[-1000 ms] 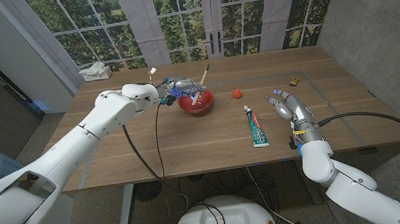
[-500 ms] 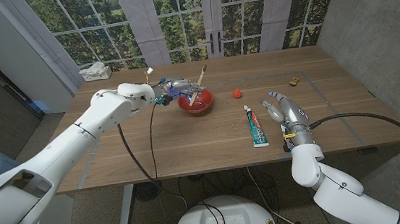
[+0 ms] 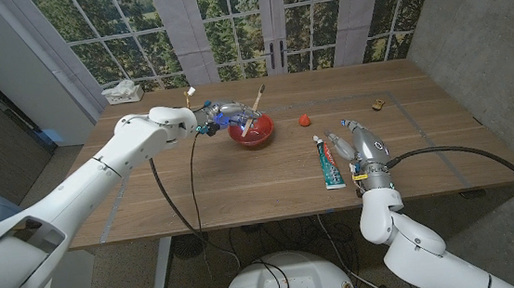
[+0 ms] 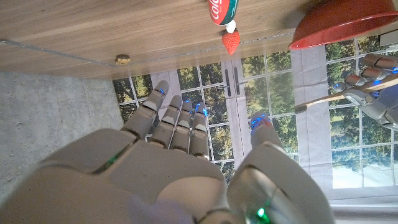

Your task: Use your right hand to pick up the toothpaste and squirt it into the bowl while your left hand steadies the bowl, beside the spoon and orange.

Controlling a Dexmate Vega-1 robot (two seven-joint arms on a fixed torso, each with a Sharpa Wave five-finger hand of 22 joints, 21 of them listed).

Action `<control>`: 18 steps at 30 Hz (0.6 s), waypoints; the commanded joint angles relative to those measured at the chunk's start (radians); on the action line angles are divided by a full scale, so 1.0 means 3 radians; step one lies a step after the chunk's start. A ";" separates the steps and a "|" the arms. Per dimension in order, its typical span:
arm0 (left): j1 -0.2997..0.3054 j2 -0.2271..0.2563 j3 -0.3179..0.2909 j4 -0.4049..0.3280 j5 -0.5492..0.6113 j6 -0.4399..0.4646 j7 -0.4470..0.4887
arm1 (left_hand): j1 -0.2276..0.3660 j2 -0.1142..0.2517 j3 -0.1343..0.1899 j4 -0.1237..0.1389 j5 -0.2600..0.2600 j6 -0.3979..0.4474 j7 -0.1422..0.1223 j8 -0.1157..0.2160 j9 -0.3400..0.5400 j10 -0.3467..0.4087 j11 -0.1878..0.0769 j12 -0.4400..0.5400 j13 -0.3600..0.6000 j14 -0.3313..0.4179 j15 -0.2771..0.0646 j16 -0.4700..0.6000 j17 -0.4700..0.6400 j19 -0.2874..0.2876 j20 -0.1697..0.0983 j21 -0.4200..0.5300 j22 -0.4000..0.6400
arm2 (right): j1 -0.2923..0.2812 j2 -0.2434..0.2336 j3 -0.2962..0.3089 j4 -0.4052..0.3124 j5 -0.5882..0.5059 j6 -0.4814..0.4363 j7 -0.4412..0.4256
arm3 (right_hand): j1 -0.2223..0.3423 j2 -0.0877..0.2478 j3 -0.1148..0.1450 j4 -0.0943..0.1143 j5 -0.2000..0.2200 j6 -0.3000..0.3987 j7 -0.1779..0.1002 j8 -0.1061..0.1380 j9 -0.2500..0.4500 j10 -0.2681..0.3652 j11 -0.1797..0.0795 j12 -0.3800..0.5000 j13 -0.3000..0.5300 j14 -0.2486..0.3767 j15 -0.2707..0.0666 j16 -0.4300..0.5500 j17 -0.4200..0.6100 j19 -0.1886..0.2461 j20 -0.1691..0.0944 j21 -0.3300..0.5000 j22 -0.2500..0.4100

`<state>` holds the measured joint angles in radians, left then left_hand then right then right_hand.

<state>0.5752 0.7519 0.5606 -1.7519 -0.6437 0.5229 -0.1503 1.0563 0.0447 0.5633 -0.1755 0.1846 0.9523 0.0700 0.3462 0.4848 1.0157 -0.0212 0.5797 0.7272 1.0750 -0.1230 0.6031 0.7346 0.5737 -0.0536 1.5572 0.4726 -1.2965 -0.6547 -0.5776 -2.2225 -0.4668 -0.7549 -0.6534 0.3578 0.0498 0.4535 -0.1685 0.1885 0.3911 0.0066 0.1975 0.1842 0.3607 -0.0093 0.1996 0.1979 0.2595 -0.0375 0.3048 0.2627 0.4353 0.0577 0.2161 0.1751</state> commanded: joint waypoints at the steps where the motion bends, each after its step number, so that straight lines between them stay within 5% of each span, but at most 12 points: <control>1: -0.0023 0.0012 0.0011 0.0025 -0.0014 0.0023 -0.0038 | 0.0352 0.0381 0.0031 -0.0003 0.0025 0.0026 0.0040 -0.0014 0.0013 0.0551 -0.0517 -0.0017 0.0014 0.0188 -0.0351 0.0017 0.0012 -0.0011 -0.0330 0.0017 -0.0006 | 0.0196 0.0202 -0.0289 0.0103 -0.0248 -0.0492 -0.0064 | -0.0036 -0.0147 -0.0095 0.0007 -0.0041 0.0052 0.0003 0.0028 0.0013 0.0028 -0.0009 0.0028 0.0024 0.0032 -0.0038 0.0038 0.0029 -0.0025 0.0098 -0.0010 0.0020; 18: -0.0041 0.0003 0.0022 0.0055 -0.0027 0.0036 -0.0065 | 0.0354 0.0382 0.0035 -0.0006 0.0026 0.0036 0.0040 -0.0038 0.0024 0.0553 -0.0514 -0.0030 0.0029 0.0185 -0.0350 0.0019 0.0016 -0.0015 -0.0327 0.0028 -0.0048 | 0.0511 0.0297 -0.0652 0.0325 -0.0427 -0.0923 0.0019 | 0.0005 -0.0370 -0.0197 -0.0010 -0.0018 0.0003 -0.0038 0.0026 0.0029 -0.0039 -0.0065 0.0033 0.0082 -0.0063 -0.0035 0.0017 0.0078 -0.0063 0.0134 -0.0031 0.0026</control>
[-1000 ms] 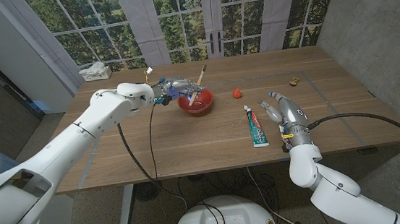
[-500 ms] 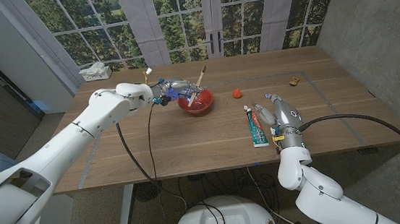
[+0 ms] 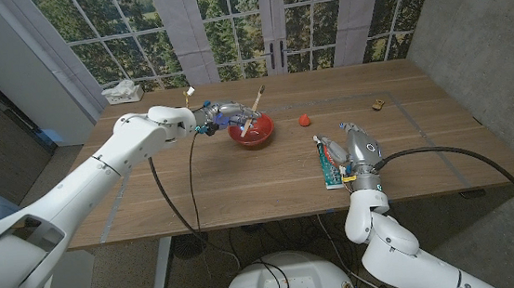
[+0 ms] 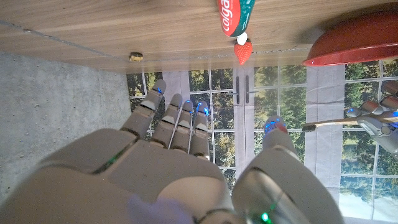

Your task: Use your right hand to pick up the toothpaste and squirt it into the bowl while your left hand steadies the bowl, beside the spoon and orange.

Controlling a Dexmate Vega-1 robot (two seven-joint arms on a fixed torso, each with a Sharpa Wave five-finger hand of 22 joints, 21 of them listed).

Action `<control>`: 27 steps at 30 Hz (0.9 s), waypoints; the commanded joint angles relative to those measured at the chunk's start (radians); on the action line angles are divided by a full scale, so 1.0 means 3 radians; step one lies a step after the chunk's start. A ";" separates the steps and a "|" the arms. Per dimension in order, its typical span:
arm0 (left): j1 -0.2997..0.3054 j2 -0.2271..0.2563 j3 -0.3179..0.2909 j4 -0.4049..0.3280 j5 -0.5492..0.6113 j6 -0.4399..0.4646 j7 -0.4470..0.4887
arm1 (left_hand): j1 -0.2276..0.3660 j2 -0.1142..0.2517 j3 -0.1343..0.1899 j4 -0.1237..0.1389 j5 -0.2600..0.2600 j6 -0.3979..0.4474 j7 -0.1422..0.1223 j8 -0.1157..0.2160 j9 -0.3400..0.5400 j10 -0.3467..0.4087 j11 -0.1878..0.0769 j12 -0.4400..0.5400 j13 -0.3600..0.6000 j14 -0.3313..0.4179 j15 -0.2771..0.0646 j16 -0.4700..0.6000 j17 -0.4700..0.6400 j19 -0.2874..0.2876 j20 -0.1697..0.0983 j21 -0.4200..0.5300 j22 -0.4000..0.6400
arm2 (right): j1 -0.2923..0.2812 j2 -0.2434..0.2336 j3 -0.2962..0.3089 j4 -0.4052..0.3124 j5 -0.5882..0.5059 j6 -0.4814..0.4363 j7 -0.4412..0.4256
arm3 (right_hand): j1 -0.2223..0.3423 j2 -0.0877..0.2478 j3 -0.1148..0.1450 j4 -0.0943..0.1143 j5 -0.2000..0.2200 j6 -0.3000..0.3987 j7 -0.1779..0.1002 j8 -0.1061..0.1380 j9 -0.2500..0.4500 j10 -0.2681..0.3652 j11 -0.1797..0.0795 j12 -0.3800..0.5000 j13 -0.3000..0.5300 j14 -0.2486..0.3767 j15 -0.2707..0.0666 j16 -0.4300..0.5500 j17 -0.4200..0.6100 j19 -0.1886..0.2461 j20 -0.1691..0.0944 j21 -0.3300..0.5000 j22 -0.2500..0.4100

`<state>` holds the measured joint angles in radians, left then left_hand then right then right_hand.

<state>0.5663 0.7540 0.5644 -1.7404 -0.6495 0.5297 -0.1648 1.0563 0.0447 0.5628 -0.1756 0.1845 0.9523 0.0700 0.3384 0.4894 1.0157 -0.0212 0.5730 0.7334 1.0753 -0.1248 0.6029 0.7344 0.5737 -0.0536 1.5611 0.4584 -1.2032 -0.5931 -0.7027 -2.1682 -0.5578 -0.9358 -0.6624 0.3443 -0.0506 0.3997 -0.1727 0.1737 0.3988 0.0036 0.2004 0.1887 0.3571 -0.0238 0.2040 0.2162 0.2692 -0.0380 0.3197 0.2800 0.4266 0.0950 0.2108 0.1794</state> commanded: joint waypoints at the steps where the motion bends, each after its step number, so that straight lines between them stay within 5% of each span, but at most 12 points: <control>1: -0.0009 -0.0003 0.0008 0.0014 -0.0009 0.0015 -0.0014 | 0.0354 0.0382 0.0036 -0.0005 0.0026 0.0036 0.0042 -0.0012 0.0010 0.0547 -0.0519 -0.0010 0.0010 0.0182 -0.0344 0.0017 0.0014 -0.0015 -0.0330 0.0015 -0.0002 | 0.0218 0.0107 -0.0248 0.0159 -0.0121 -0.0354 0.0060 | 0.0054 -0.0037 -0.0019 0.0005 0.0033 -0.0024 -0.0030 0.0017 0.0015 -0.0028 -0.0020 0.0020 0.0023 -0.0107 -0.0027 -0.0037 0.0023 -0.0044 0.0011 -0.0017 0.0012; 27: -0.0020 0.0009 0.0018 -0.0043 -0.0021 0.0089 0.0006 | 0.0354 0.0382 0.0034 -0.0005 0.0027 0.0045 0.0047 -0.0046 0.0034 0.0563 -0.0518 -0.0034 0.0014 0.0183 -0.0346 0.0016 0.0009 -0.0017 -0.0327 0.0025 -0.0057 | 0.0451 0.0188 -0.0519 0.0412 -0.0088 -0.0661 0.0028 | 0.0157 -0.0009 -0.0005 0.0018 0.0052 -0.0029 -0.0042 0.0028 0.0021 -0.0031 -0.0047 0.0038 0.0050 -0.0115 -0.0051 -0.0027 0.0054 -0.0032 -0.0009 -0.0009 0.0012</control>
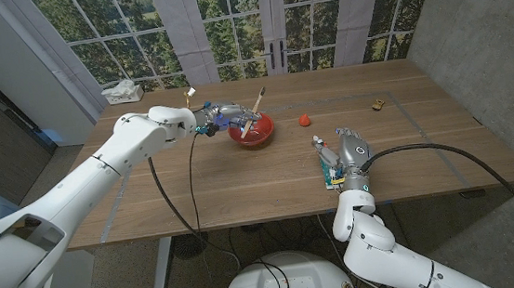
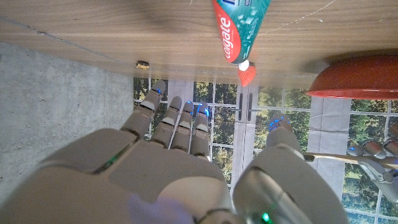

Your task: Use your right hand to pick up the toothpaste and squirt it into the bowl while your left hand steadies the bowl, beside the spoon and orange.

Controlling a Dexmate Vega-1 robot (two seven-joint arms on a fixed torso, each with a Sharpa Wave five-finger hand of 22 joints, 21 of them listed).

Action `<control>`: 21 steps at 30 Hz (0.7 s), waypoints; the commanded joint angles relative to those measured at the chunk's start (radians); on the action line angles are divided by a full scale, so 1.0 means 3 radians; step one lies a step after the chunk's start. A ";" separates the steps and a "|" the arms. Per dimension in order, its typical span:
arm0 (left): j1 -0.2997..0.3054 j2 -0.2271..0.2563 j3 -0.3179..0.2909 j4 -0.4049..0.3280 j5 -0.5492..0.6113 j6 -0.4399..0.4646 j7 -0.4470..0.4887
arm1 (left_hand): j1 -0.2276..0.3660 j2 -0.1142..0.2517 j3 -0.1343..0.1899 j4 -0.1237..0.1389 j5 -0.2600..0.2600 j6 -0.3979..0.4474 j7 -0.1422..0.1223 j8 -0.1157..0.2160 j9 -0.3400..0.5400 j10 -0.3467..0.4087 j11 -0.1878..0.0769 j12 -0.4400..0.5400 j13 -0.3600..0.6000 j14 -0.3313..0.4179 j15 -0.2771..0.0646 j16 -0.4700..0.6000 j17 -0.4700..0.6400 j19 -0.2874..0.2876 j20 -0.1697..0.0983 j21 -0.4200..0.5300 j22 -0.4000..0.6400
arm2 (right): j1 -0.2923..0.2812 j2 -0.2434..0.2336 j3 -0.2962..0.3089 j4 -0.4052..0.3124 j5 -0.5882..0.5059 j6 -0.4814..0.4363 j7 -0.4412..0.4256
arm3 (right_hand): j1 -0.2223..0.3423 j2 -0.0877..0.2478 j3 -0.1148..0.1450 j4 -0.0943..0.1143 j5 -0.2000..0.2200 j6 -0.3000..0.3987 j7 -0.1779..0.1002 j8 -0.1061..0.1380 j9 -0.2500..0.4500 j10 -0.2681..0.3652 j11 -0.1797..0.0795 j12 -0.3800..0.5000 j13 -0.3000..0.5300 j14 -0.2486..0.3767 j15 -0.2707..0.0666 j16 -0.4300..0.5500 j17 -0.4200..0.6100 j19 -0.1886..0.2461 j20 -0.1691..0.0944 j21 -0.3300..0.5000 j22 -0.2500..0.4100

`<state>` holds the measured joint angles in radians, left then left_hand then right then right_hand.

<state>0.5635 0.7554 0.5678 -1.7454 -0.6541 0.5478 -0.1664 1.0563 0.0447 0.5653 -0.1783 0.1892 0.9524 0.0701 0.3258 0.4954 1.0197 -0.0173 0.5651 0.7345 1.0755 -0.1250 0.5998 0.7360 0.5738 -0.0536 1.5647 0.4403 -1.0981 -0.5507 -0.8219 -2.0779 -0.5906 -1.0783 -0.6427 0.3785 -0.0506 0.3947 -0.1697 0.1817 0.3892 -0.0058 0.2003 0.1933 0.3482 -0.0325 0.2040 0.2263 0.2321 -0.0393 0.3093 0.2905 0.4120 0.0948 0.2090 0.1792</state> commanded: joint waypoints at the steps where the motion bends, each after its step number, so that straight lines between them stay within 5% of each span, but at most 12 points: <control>1: -0.0012 0.0005 0.0007 -0.0027 -0.0007 0.0029 0.0009 | 0.0354 0.0381 0.0025 0.0004 0.0011 0.0047 0.0047 -0.0005 0.0014 0.0550 -0.0528 -0.0006 0.0014 0.0184 -0.0346 0.0027 0.0004 -0.0017 -0.0327 0.0013 0.0002 | 0.0110 0.0045 -0.0132 0.0112 0.0022 -0.0203 -0.0033 | 0.0049 -0.0008 0.0013 0.0008 0.0026 0.0004 -0.0010 0.0029 0.0006 -0.0003 -0.0019 0.0038 0.0018 0.0011 -0.0055 0.0009 0.0021 0.0020 -0.0011 -0.0002 0.0013; 21: -0.0036 0.0013 0.0017 -0.0010 -0.0007 0.0050 -0.0012 | 0.0356 0.0384 0.0023 0.0005 0.0012 0.0057 0.0055 -0.0030 0.0025 0.0556 -0.0526 -0.0024 0.0019 0.0180 -0.0343 0.0033 0.0014 -0.0020 -0.0328 0.0017 -0.0032 | 0.0272 0.0071 -0.0290 0.0368 0.0093 -0.0242 -0.0086 | 0.0241 -0.0032 0.0036 -0.0032 0.0059 0.0025 -0.0062 0.0053 0.0009 0.0038 -0.0071 0.0062 0.0039 0.0056 -0.0104 0.0033 0.0040 0.0082 -0.0042 0.0015 0.0010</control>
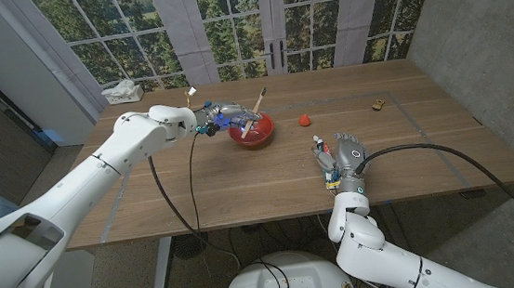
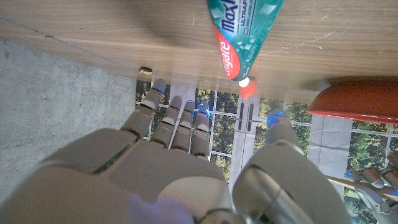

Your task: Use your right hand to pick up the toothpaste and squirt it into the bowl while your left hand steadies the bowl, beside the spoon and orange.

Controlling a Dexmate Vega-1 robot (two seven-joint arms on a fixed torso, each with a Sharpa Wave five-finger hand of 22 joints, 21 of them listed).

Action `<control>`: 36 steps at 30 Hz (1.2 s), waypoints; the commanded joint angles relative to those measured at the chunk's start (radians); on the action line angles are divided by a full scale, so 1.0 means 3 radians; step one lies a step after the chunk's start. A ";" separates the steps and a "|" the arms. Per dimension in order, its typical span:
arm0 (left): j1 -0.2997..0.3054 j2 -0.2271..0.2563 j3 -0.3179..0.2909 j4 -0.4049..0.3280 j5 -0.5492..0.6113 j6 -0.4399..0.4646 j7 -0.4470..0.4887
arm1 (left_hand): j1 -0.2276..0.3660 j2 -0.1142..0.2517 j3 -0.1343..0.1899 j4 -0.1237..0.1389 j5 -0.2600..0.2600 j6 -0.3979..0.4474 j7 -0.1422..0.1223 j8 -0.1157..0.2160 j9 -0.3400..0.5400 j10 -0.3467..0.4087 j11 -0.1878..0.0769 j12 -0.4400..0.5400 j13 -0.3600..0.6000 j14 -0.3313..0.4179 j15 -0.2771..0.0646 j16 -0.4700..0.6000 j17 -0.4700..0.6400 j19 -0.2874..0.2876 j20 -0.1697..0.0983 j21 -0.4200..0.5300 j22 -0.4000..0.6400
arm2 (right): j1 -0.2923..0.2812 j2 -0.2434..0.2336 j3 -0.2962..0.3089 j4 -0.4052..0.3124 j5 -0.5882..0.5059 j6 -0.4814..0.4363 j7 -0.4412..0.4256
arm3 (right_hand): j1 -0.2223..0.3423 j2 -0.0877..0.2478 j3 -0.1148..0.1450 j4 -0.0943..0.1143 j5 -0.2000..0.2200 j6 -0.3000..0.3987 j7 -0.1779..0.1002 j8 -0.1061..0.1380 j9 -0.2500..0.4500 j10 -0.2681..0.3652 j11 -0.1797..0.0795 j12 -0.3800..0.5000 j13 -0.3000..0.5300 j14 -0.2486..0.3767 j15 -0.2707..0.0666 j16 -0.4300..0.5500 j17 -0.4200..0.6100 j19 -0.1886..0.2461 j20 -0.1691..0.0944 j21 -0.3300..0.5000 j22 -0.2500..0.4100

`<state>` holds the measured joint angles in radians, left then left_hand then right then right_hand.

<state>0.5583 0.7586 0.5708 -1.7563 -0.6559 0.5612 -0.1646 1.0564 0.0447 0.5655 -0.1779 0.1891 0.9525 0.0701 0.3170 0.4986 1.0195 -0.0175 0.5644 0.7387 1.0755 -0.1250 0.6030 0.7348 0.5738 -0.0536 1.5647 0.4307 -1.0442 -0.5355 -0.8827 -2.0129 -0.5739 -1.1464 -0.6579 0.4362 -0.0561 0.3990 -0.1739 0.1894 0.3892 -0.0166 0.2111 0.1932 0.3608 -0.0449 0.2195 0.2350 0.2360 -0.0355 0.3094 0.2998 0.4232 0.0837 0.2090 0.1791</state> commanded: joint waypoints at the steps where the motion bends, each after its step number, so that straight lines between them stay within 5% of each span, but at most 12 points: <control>1: -0.0021 -0.0001 0.0007 0.0036 -0.0001 0.0001 -0.0021 | 0.0356 0.0385 0.0022 0.0004 0.0012 0.0057 0.0053 -0.0002 0.0016 0.0557 -0.0526 -0.0023 0.0004 0.0176 -0.0343 0.0020 0.0016 -0.0020 -0.0329 0.0018 -0.0001 | 0.0098 0.0026 -0.0093 0.0171 0.0034 -0.0011 -0.0052 | 0.0062 -0.0015 0.0023 -0.0019 0.0035 0.0031 -0.0027 0.0020 0.0009 0.0006 -0.0034 0.0014 0.0011 0.0044 -0.0124 0.0034 0.0010 0.0049 -0.0008 0.0016 0.0010; 22: -0.0078 -0.0029 0.0031 0.0152 0.0012 -0.0010 -0.0093 | 0.0357 0.0385 0.0017 0.0004 0.0013 0.0065 0.0049 -0.0025 0.0033 0.0563 -0.0525 -0.0037 0.0016 0.0180 -0.0345 0.0020 0.0011 -0.0021 -0.0325 0.0021 -0.0033 | 0.0330 0.0138 -0.0234 0.0434 0.0150 -0.0227 0.0004 | 0.0242 -0.0007 0.0024 0.0020 0.0055 0.0125 -0.0034 0.0067 0.0012 0.0152 -0.0056 0.0080 0.0064 0.0292 -0.0248 0.0169 0.0075 0.0116 -0.0059 0.0028 0.0012; 36: -0.0071 -0.0014 0.0024 0.0143 0.0014 -0.0018 -0.0112 | 0.0357 0.0387 0.0015 0.0004 0.0014 0.0073 0.0049 -0.0039 0.0045 0.0567 -0.0525 -0.0050 0.0019 0.0185 -0.0345 0.0022 0.0010 -0.0021 -0.0328 0.0023 -0.0052 | 0.0462 0.0119 -0.0396 0.0545 0.0200 -0.0364 0.0008 | 0.0482 0.0053 0.0047 0.0002 0.0062 0.0348 -0.0128 0.0161 0.0013 0.0370 -0.0101 0.0175 0.0141 0.0438 -0.0367 0.0293 0.0175 0.0228 -0.0124 0.0057 0.0015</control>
<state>0.5360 0.7518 0.5791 -1.7132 -0.6527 0.5597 -0.1940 1.0564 0.0447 0.5659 -0.1754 0.1883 0.9561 0.0738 0.3086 0.5080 1.0232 -0.0139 0.5498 0.7435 1.0757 -0.1252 0.5996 0.7337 0.5738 -0.0536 1.5646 0.4125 -0.9364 -0.4977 -0.9669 -1.8786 -0.5251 -1.2252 -0.6549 0.5605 -0.0455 0.4032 -0.1693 0.2048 0.4755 -0.0517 0.2515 0.1930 0.4534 -0.0710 0.2624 0.2710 0.3488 -0.0411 0.3832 0.3439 0.4789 0.0499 0.2161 0.1790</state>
